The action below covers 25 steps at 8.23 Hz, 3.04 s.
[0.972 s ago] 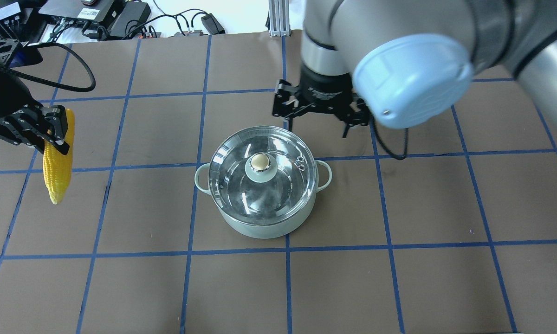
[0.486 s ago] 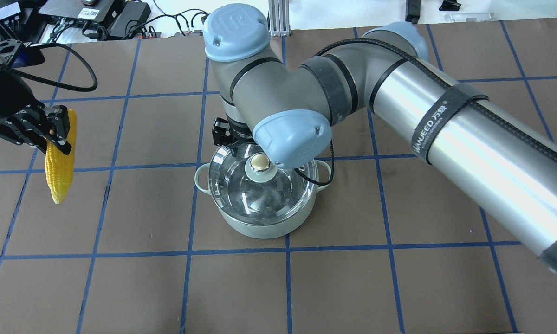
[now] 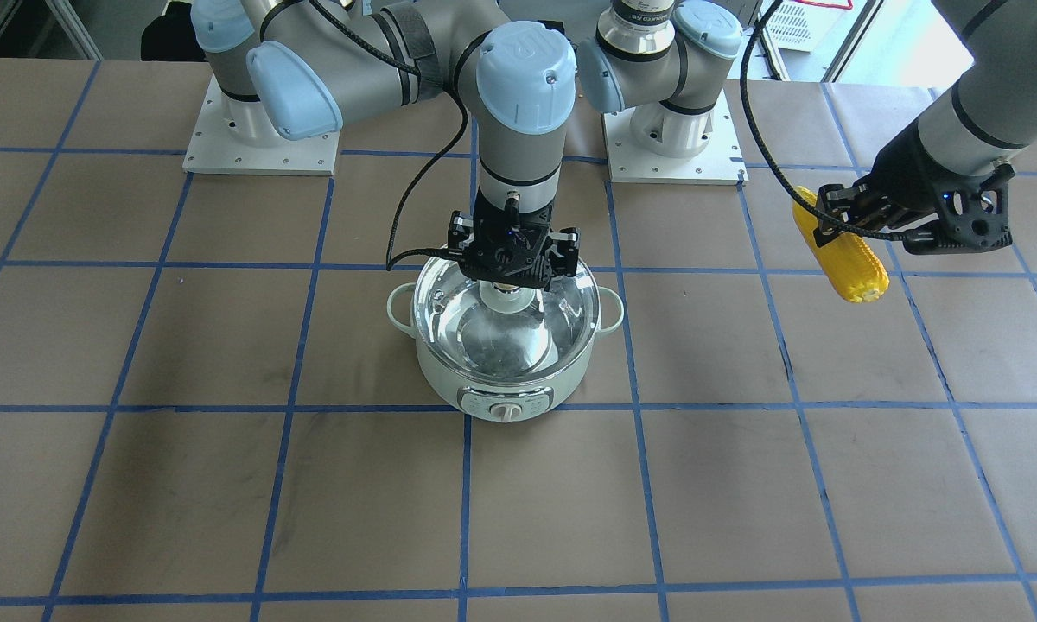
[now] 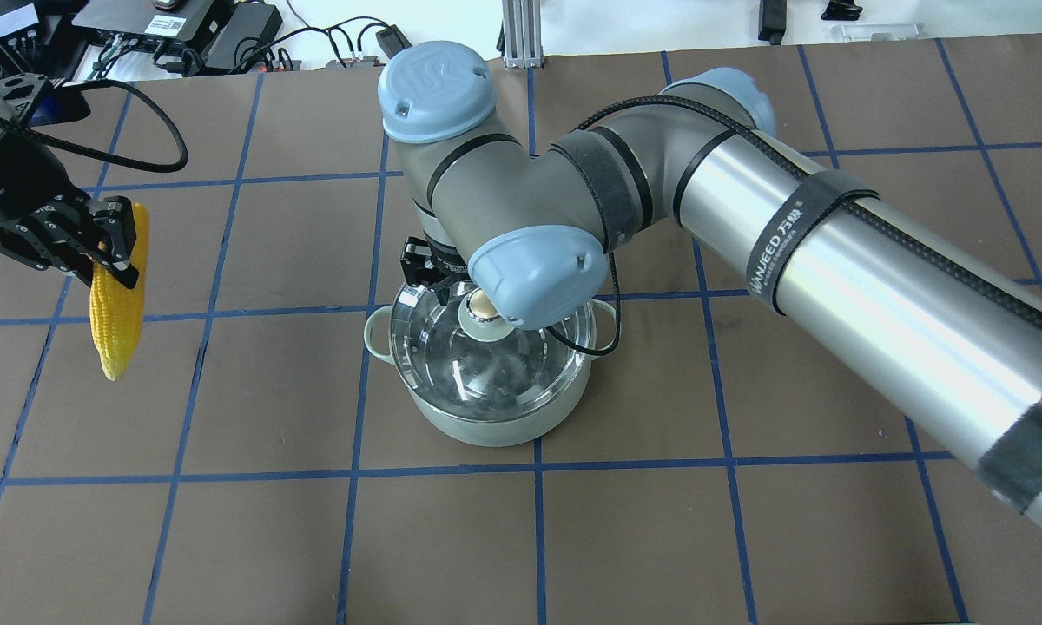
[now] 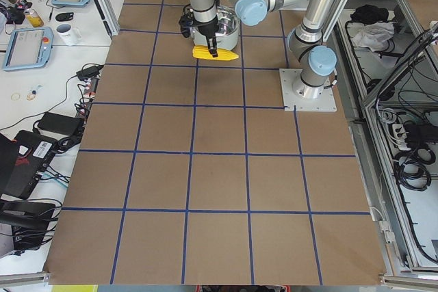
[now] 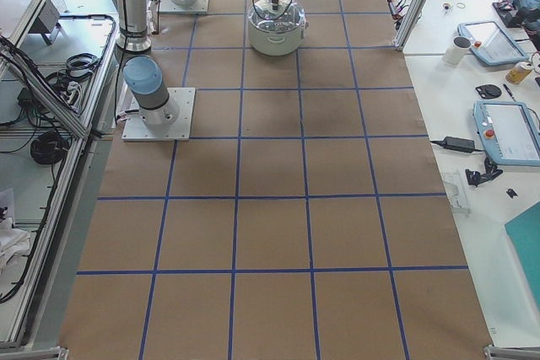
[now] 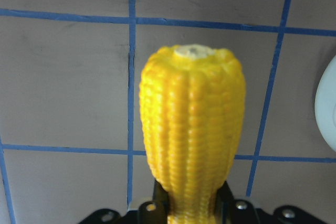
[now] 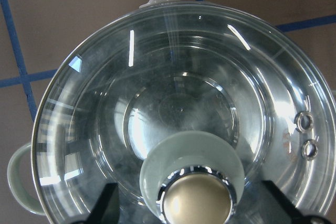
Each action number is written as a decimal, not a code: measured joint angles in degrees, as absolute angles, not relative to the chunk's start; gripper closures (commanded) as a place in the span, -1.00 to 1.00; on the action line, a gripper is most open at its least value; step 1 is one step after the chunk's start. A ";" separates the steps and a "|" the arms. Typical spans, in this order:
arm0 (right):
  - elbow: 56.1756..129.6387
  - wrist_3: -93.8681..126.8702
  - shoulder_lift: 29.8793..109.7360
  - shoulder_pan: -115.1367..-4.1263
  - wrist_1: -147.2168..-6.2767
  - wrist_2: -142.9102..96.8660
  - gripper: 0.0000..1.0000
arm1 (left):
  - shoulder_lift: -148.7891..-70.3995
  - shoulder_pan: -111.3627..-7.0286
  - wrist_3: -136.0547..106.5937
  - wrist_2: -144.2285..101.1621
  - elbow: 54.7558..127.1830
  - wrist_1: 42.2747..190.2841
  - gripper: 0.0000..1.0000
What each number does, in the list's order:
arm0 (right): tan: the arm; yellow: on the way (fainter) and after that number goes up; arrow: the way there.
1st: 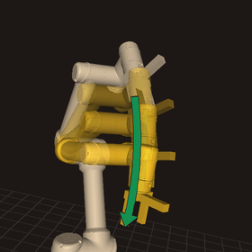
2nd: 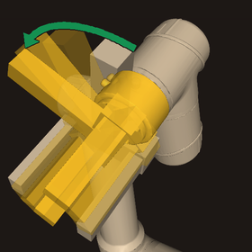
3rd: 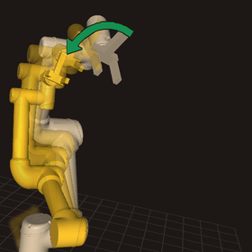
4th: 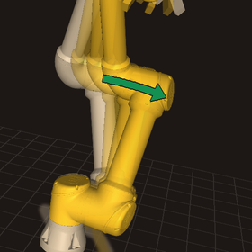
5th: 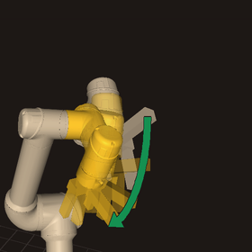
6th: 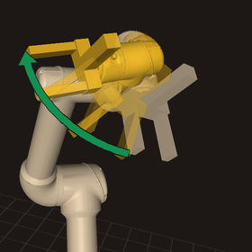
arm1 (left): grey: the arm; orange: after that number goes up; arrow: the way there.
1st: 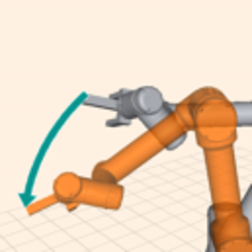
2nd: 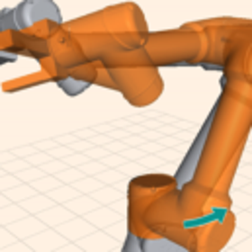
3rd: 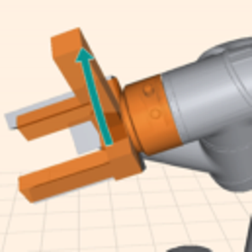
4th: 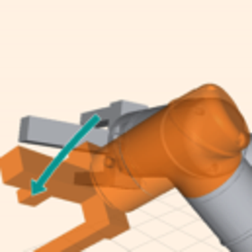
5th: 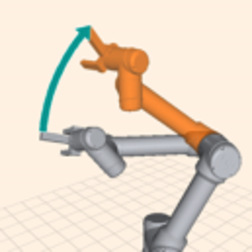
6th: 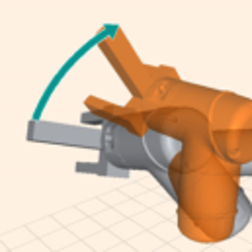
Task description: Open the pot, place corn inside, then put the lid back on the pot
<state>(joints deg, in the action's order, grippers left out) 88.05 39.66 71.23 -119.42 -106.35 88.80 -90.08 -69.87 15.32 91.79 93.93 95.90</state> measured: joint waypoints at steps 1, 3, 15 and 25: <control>88.23 39.70 71.16 -119.44 -106.55 88.89 -0.26 | -90.27 -70.24 15.34 91.79 93.92 95.14 1.00; 88.36 39.71 71.14 -119.44 -106.61 88.76 0.11 | -90.80 -71.09 15.17 91.64 93.96 93.33 1.00; 87.12 25.08 88.34 -106.43 -91.54 88.61 0.38 | -89.12 -89.80 -0.15 87.51 94.31 92.69 1.00; 87.10 5.37 94.44 -89.71 -80.24 88.85 0.38 | -101.92 -102.77 -7.51 80.18 94.65 80.32 1.00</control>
<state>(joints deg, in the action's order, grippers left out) 87.10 5.37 94.44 -89.71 -80.24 88.85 -101.92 -102.77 -7.51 80.18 94.65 80.32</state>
